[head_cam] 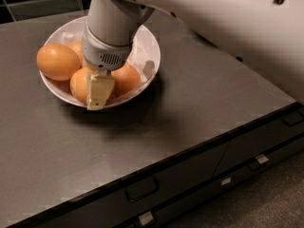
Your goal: Pick orange from white bowl
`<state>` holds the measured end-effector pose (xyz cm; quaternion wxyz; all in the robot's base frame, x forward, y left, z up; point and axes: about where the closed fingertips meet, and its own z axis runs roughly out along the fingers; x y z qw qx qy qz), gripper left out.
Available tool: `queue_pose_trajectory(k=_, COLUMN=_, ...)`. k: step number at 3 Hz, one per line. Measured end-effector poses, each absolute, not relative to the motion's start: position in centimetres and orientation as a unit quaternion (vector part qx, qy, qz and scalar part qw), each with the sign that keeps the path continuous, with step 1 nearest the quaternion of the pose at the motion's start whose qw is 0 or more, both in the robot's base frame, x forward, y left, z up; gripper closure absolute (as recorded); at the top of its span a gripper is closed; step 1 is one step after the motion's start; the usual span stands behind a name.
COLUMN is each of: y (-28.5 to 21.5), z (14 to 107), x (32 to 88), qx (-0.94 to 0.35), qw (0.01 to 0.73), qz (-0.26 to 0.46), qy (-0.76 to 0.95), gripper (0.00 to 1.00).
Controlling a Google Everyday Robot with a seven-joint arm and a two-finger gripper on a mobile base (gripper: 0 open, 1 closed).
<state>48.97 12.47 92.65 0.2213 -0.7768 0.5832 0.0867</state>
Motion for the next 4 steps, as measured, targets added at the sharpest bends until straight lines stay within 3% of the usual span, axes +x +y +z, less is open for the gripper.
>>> queue_pose_trajectory(k=3, y=12.5, z=92.6, x=49.0, qx=-0.777, qw=0.221, qz=0.087, qy=0.583, gripper=0.98)
queue_pose_trajectory(k=4, y=12.0, z=94.5, x=48.2, qx=-0.775, qw=0.260, qz=0.086, qy=0.570, gripper=1.00)
